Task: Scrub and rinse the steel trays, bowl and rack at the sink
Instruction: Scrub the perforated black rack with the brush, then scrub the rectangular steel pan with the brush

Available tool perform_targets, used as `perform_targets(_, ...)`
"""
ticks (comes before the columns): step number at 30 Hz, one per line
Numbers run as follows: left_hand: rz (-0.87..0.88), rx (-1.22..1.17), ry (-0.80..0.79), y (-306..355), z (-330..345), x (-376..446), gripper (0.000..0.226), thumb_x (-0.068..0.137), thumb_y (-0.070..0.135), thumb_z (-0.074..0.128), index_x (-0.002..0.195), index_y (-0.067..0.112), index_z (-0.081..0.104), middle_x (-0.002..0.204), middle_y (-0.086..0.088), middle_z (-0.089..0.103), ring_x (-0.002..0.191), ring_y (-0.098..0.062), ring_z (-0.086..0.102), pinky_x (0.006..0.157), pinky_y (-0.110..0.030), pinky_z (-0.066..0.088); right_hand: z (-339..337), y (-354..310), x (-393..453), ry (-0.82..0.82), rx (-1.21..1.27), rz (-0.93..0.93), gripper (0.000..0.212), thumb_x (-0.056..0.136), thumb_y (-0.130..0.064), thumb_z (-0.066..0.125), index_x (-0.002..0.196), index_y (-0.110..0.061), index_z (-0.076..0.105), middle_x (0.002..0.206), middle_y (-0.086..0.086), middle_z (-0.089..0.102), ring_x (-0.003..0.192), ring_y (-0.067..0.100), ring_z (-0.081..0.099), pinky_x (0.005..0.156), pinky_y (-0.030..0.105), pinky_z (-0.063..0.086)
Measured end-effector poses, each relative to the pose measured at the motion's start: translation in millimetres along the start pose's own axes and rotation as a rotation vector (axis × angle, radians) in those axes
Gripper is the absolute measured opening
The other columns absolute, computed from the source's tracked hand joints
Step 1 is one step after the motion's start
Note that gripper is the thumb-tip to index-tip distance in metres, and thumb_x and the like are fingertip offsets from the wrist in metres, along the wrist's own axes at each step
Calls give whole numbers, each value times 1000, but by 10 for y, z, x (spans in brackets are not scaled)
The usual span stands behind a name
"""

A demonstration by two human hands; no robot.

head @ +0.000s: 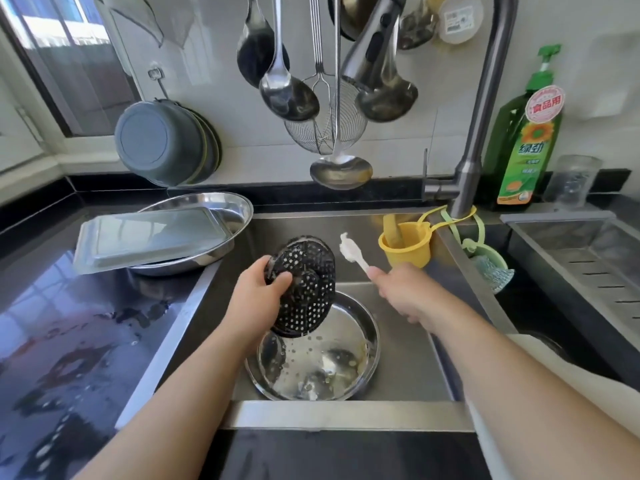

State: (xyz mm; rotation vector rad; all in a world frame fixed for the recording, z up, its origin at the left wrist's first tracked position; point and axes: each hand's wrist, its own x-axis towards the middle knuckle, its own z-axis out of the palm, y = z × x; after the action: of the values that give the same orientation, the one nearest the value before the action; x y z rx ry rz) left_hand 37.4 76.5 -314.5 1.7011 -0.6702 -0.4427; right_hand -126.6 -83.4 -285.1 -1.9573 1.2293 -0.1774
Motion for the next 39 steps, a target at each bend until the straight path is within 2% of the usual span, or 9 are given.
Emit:
perform_targets(5, -195, 369, -84, -399, 50, 128, 12, 93, 9, 68, 103, 14, 71, 97, -6, 77, 97, -28, 72, 96, -49, 56, 46, 9, -112, -56, 35, -62, 48, 104, -53, 43, 105, -8, 60, 79, 3, 55, 65, 19, 49, 54, 29, 37)
perform_targets(12, -511, 122, -150, -500, 209, 344, 39, 89, -21, 51, 123, -4, 59, 116, -31, 68, 109, -47, 69, 94, -60, 57, -13, 50, -110, -115, 7, -125, 44, 107, -49, 39, 99, -10, 58, 72, 3, 49, 56, 17, 41, 50, 27, 31)
perform_targets(15, -477, 292, -154, -577, 318, 418, 40, 93, -16, 49, 131, -6, 55, 91, -21, 65, 71, -27, 70, 54, -33, 59, -25, 46, -122, -137, 3, -136, 46, 107, -48, 38, 104, -8, 61, 72, 3, 49, 56, 17, 41, 50, 29, 31)
perform_targets(17, -506, 397, -98, -636, 377, 426, 33, 97, -6, 55, 130, -6, 55, 79, -12, 62, 51, -16, 63, 45, -27, 53, -33, 71, -112, -125, 12, -135, 45, 106, -49, 38, 103, -8, 59, 73, 4, 50, 55, 18, 41, 49, 28, 31)
perform_targets(19, -524, 511, -100, -616, 394, 408, 23, 98, -1, 58, 120, -2, 61, 83, -9, 65, 63, -19, 68, 59, -29, 57, -32, 96, -76, -115, 11, -157, 44, 107, -48, 38, 102, -9, 58, 77, 6, 52, 56, 19, 43, 49, 28, 32)
perform_targets(23, -483, 1102, -445, -373, 284, 309, 15, 98, 8, 59, 87, 14, 68, 115, -12, 75, 109, -32, 70, 81, -28, 43, -20, 87, -80, -123, -2, -178, 43, 107, -48, 38, 99, -10, 58, 81, 7, 53, 58, 19, 43, 50, 29, 33)
perform_targets(29, -448, 407, -214, 20, 152, 71, 16, 98, -5, 55, 98, 7, 65, 87, -16, 68, 61, -22, 64, 59, -31, 55, -9, 70, -200, -158, -36, -167, 46, 106, -52, 40, 97, -11, 58, 72, 5, 49, 53, 18, 40, 47, 27, 32)
perform_targets(33, -319, 143, -148, 476, -178, -321, 16, 98, -5, 59, 109, 3, 69, 86, -15, 74, 68, -22, 72, 73, -39, 64, 25, 75, -151, -160, -70, -172, 45, 104, -53, 42, 89, -13, 55, 67, 2, 47, 52, 17, 39, 47, 27, 28)
perform_targets(39, -334, 24, 86, 580, -1100, -507, 14, 106, 13, 56, 107, 5, 68, 85, -15, 70, 70, -24, 71, 60, -30, 62, 90, -3, -183, -108, -143, -211, 53, 105, -46, 46, 64, -14, 54, 48, -5, 46, 46, 15, 40, 47, 26, 27)
